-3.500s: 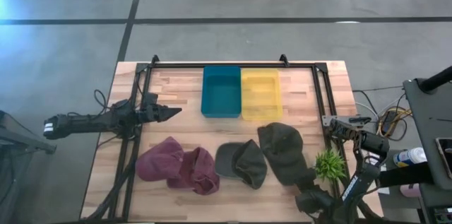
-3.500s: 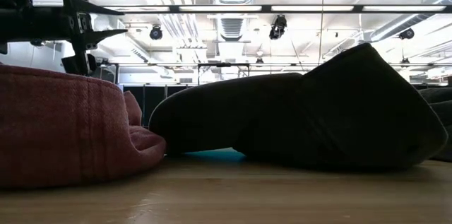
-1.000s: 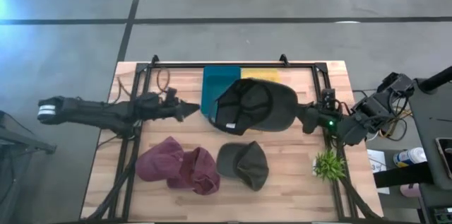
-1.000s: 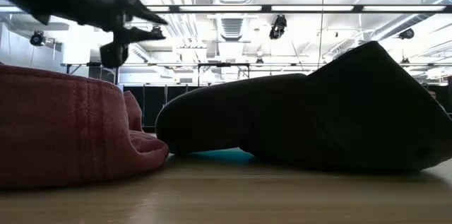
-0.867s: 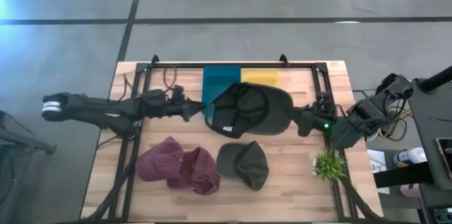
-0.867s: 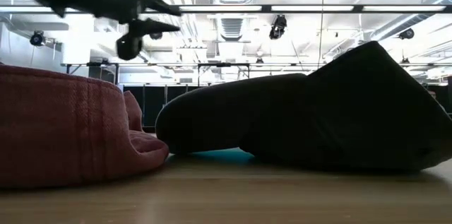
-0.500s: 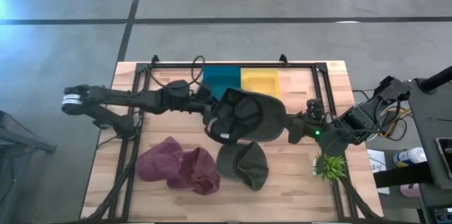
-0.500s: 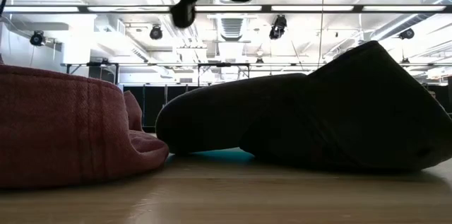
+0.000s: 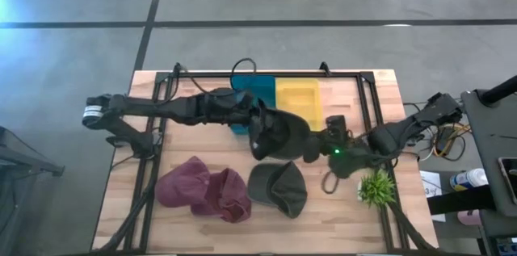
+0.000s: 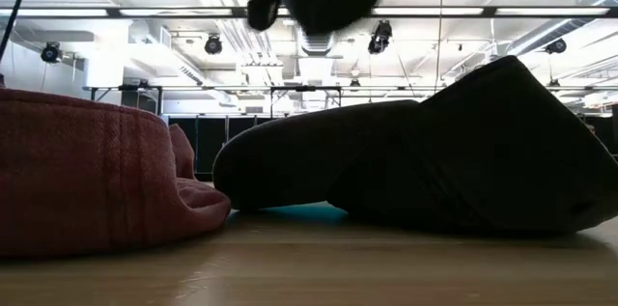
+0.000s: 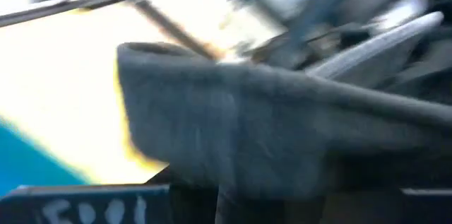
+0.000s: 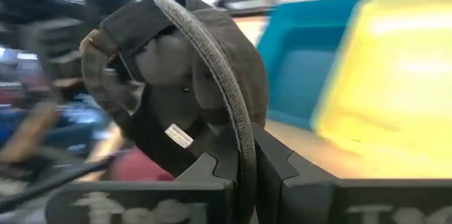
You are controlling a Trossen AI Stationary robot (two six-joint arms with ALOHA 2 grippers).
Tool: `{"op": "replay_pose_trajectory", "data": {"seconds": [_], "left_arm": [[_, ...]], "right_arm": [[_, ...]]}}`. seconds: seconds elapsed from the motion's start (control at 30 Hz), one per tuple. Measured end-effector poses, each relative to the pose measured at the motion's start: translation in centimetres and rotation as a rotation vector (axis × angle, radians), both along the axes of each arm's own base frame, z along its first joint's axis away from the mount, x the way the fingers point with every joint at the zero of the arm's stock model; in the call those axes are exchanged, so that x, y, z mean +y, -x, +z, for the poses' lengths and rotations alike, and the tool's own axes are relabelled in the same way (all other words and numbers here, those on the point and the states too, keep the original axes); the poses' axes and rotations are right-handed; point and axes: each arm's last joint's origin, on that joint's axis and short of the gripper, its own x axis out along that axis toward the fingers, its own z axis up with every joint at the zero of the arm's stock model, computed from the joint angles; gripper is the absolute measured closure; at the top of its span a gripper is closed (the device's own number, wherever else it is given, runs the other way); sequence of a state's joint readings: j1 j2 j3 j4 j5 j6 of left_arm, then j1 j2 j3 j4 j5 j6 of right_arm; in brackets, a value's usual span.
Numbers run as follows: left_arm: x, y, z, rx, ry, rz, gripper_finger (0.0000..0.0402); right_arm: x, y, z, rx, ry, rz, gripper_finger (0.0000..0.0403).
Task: Pick & Place hat
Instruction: Put the right gray cap into the yellow bin
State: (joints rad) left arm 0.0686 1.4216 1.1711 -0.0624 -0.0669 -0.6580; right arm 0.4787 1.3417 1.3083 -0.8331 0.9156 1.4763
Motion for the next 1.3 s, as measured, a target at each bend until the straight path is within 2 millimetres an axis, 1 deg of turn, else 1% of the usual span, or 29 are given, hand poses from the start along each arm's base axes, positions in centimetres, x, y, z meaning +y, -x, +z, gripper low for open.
{"op": "replay_pose_trajectory", "data": {"seconds": [0.1,0.17,0.23,0.3,0.37,0.4,0.43,0.5,0.57,0.63,0.73,0.8,0.87,0.97,1.07,1.13,1.3], "left_arm": [[0.0,1.1,-0.1,0.098,0.008,0.063,0.0283],[-0.2,1.5,0.1,0.096,0.011,0.067,0.0283],[-0.4,1.7,0.1,0.091,0.012,0.060,0.0283],[-0.6,1.6,0.2,0.085,0.008,0.057,0.0283],[-0.6,1.7,0.2,0.088,0.011,0.050,0.0283],[-0.8,1.9,0.3,0.096,0.010,0.050,0.0283],[-0.9,2.0,0.3,0.103,0.013,0.048,0.0283],[-1.5,2.5,0.9,0.080,0.002,0.051,0.0283],[-1.9,2.9,1.7,0.035,-0.024,0.042,0.0283],[-2.1,3.1,2.2,0.009,-0.042,0.032,0.0283],[-2.2,3.2,2.0,0.029,-0.056,0.039,0.0283],[-2.3,3.3,2.0,0.052,-0.072,0.056,0.0283],[-2.4,3.4,2.2,0.046,-0.084,0.067,0.0283],[-2.4,3.0,2.1,0.051,-0.089,0.066,0.0283],[-2.3,2.4,1.5,0.082,-0.121,0.090,0.0283],[-2.2,2.2,1.2,0.105,-0.136,0.112,0.0283],[-2.2,2.0,0.5,0.154,-0.152,0.112,0.0283]], "right_arm": [[-0.9,-0.2,-1.6,0.102,-0.001,-0.082,0.0389],[-1.2,-0.7,-2.3,0.119,-0.064,-0.107,0.0389],[-1.3,-2.0,-2.3,0.127,-0.097,-0.024,0.0389],[-1.1,-2.8,-1.8,0.089,-0.032,0.037,0.0389],[-1.4,-2.7,-1.4,0.055,0.081,-0.049,0.0389],[-1.7,-2.4,-1.4,0.054,0.111,-0.103,0.0389],[-2.3,-2.0,-1.5,0.076,0.104,-0.138,0.0389],[-3.3,-1.7,-1.9,0.148,-0.012,-0.105,0.0389],[-3.5,-2.0,-2.1,0.155,-0.036,-0.022,0.0389],[-3.4,-2.2,-1.5,0.048,-0.020,0.014,0.0390],[-3.7,-1.6,-0.3,-0.146,-0.023,-0.051,0.0390],[-3.9,-1.5,-0.2,-0.230,-0.032,-0.066,0.0390],[-4.2,-1.3,-0.8,-0.262,-0.051,-0.065,0.0390],[-4.3,-1.4,-1.3,-0.352,-0.150,-0.017,0.0390],[-4.1,-2.3,-2.3,-0.423,-0.199,0.045,0.0390],[-4.0,-2.8,-2.9,-0.434,-0.200,0.069,0.0390],[-3.9,-2.7,-2.9,-0.440,-0.215,0.102,0.0390]]}}
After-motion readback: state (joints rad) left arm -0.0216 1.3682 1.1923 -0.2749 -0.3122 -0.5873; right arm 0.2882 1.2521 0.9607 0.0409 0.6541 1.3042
